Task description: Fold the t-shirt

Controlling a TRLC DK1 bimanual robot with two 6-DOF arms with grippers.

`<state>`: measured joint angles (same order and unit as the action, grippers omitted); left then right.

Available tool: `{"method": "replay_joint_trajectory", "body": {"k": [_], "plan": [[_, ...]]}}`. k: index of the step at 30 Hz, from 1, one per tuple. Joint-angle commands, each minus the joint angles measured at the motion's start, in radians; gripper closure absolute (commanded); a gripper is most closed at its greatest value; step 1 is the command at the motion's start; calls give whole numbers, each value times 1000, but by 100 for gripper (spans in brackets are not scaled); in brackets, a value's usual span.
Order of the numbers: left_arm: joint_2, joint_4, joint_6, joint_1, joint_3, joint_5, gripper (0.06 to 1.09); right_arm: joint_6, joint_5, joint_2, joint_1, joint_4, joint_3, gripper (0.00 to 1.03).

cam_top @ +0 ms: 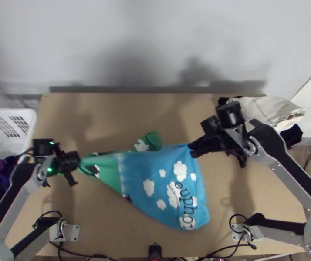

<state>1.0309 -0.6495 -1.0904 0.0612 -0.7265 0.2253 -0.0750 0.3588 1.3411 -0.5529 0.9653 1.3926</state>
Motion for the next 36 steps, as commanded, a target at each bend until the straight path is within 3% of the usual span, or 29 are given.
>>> {"method": "replay_joint_trajectory", "body": {"k": [1,6,12,23,28,33,36], "plan": [[-86,-25,84,140,-166,62,104,-29,-1,-20,27,-2,86,100],[-75,-22,244,281,-355,141,104,-77,-31,-63,91,-45,169,100],[-80,-10,414,308,-553,149,104,-138,-144,-138,127,-100,290,100],[-144,-64,643,186,-875,151,105,-206,-141,-223,105,-102,430,100],[-152,-113,805,-11,-1028,152,104,-210,-84,-272,16,-102,436,100],[-170,-104,977,-31,-1154,298,104,-250,-61,-304,-12,-108,523,100],[-213,-68,1101,-31,-1154,390,104,-304,-4,-349,1,-122,530,100]]}}
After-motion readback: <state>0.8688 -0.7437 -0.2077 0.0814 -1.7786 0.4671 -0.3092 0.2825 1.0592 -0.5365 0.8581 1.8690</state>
